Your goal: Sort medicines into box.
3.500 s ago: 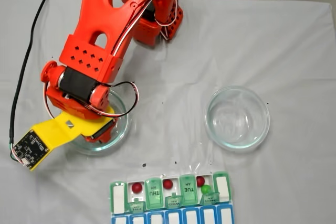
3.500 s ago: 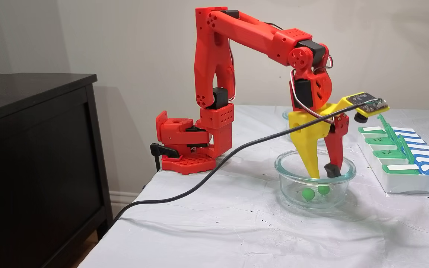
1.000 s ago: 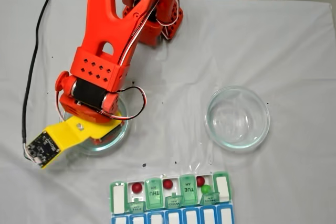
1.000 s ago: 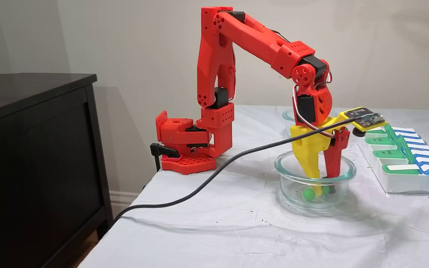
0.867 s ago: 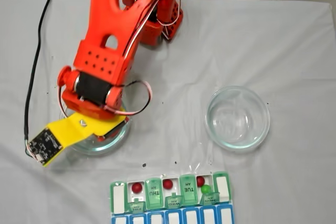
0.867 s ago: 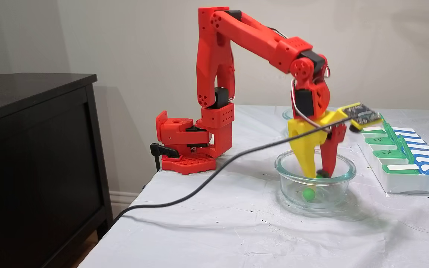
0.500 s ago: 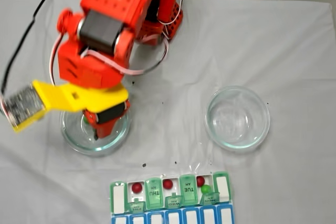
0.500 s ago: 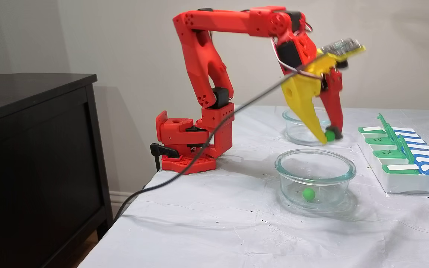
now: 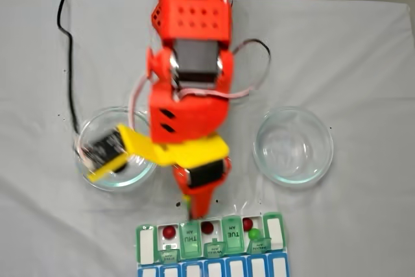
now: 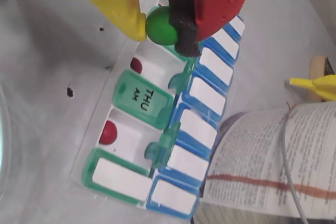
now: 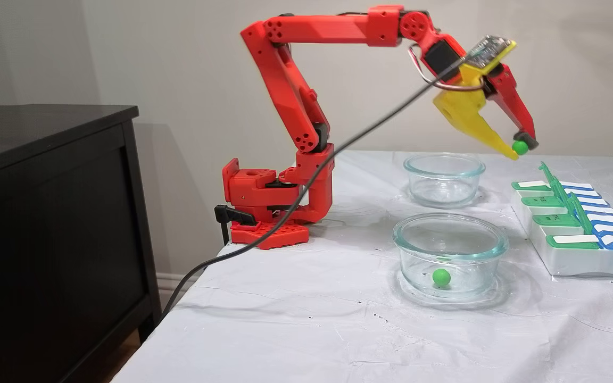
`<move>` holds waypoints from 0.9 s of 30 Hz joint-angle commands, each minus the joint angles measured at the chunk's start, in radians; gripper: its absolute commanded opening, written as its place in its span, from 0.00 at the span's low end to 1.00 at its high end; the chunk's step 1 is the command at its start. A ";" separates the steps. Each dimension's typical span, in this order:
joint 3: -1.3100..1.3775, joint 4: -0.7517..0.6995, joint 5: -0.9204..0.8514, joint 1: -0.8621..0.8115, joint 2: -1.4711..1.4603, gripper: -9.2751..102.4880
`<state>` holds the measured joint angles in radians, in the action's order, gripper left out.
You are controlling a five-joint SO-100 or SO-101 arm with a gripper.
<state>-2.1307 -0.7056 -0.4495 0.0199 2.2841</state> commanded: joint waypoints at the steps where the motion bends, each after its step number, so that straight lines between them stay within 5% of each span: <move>1: 0.072 0.040 0.028 0.052 -0.054 0.08; 27: 0.026 0.342 0.035 0.048 -0.238 0.08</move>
<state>-2.1307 -0.3912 -0.3958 0.0644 2.0371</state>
